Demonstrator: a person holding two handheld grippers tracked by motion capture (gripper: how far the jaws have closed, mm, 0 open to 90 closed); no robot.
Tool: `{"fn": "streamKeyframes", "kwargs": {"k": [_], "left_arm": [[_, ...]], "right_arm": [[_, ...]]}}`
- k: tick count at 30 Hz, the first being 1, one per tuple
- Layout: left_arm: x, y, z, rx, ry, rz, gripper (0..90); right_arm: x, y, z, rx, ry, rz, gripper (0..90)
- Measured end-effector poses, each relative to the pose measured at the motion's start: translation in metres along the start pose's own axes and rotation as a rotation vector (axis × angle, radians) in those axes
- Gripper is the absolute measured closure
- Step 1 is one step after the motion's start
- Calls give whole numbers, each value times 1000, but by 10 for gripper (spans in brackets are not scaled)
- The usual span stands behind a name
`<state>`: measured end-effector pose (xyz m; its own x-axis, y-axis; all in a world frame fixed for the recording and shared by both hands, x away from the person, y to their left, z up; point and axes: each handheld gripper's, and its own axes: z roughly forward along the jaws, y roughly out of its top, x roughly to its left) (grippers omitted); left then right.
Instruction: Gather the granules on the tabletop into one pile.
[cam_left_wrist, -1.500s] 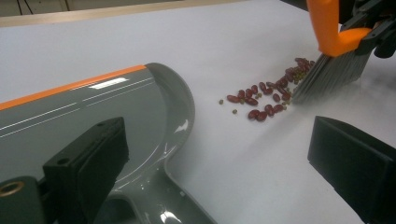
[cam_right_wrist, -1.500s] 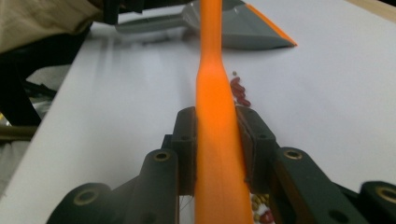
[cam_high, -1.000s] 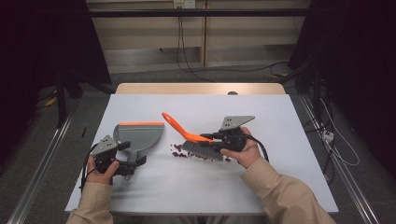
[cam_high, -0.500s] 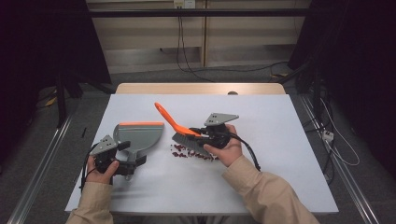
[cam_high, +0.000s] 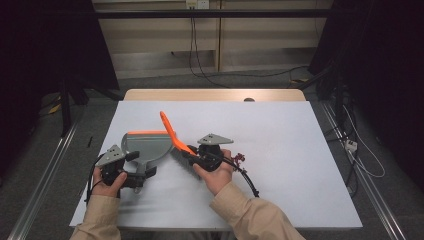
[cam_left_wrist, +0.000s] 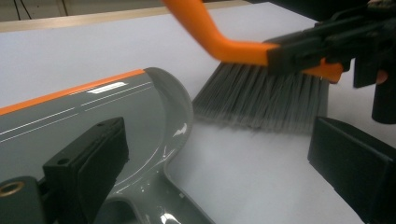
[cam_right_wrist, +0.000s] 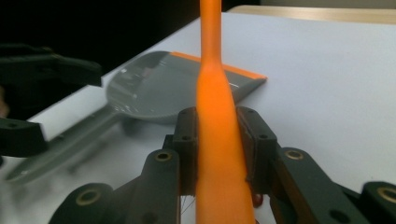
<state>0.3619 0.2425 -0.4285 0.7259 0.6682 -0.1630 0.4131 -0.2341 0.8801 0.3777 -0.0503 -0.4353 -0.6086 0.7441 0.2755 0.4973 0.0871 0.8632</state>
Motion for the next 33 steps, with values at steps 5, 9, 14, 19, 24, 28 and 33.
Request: {"fn": "streamKeyframes", "kwargs": {"k": [5, 9, 14, 19, 24, 28, 33], "left_arm": [[0, 0, -1, -8, 1, -4, 48], [-1, 0, -1, -6, 0, -2, 48], [-1, 1, -1, -7, -1, 2, 48], [-2, 1, 0, -7, -2, 6, 48], [-3, 1, 0, -6, -4, 8, 48], [-3, 1, 0, -7, -5, 7, 48], [-3, 2, 0, -8, -5, 7, 48]], "right_arm": [[-1, -5, 1, 10, -69, 12, 714], [-10, -5, -5, 26, -98, 37, 713], [-18, -8, -16, 32, -122, 74, 711], [-24, -10, -25, 39, -149, 101, 710], [-28, -12, -33, 38, -160, 122, 709], [-33, -14, -38, 39, -172, 135, 707], [-35, -15, -43, 46, -185, 122, 705]]}}
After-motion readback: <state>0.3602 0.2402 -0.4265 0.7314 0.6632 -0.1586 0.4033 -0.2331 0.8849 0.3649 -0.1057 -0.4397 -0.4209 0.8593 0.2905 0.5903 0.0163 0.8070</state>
